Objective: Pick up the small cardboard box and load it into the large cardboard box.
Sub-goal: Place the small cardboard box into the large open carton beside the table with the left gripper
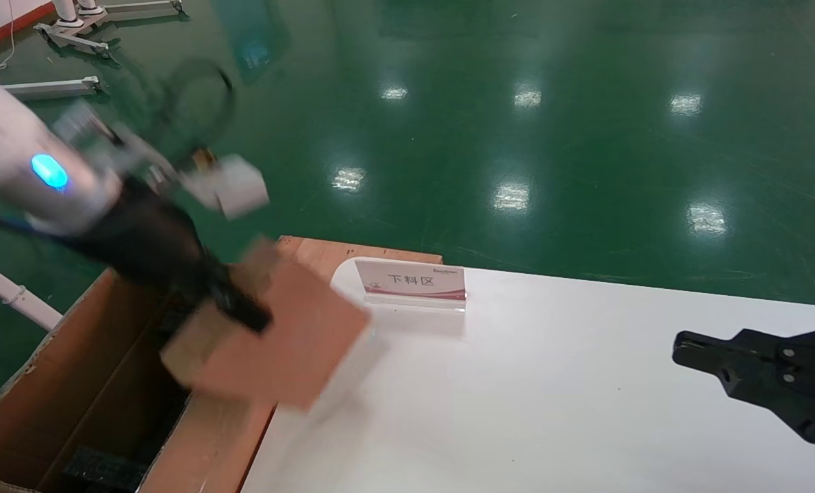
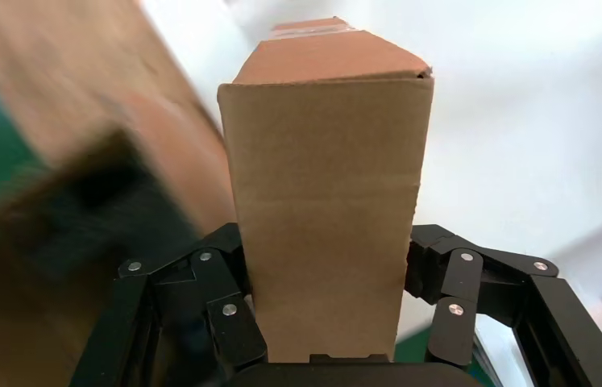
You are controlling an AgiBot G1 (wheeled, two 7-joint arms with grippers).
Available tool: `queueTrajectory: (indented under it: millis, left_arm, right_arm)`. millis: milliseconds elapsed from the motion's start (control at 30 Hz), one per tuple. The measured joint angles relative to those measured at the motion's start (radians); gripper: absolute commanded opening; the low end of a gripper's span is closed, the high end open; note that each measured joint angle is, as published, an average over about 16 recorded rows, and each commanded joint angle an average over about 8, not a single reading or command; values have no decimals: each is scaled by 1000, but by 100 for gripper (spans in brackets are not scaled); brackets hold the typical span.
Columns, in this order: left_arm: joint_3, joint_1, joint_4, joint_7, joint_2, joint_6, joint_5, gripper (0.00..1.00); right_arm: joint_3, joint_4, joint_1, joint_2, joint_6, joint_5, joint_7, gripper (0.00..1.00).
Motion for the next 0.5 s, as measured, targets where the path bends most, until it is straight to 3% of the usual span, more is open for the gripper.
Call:
queueTrajectory:
  millis: [300, 333, 500]
  left_arm:
    - [38, -246, 54, 12, -33, 31, -2, 0]
    - [52, -273, 60, 12, -36, 33, -6, 0]
    - [142, -399, 82, 16, -44, 38, -29, 0]
  right_arm:
    - [-1, 0, 0, 0, 0, 0, 0, 0]
    - [-1, 0, 0, 0, 0, 0, 0, 8]
    - [-1, 0, 0, 0, 0, 1, -1, 70]
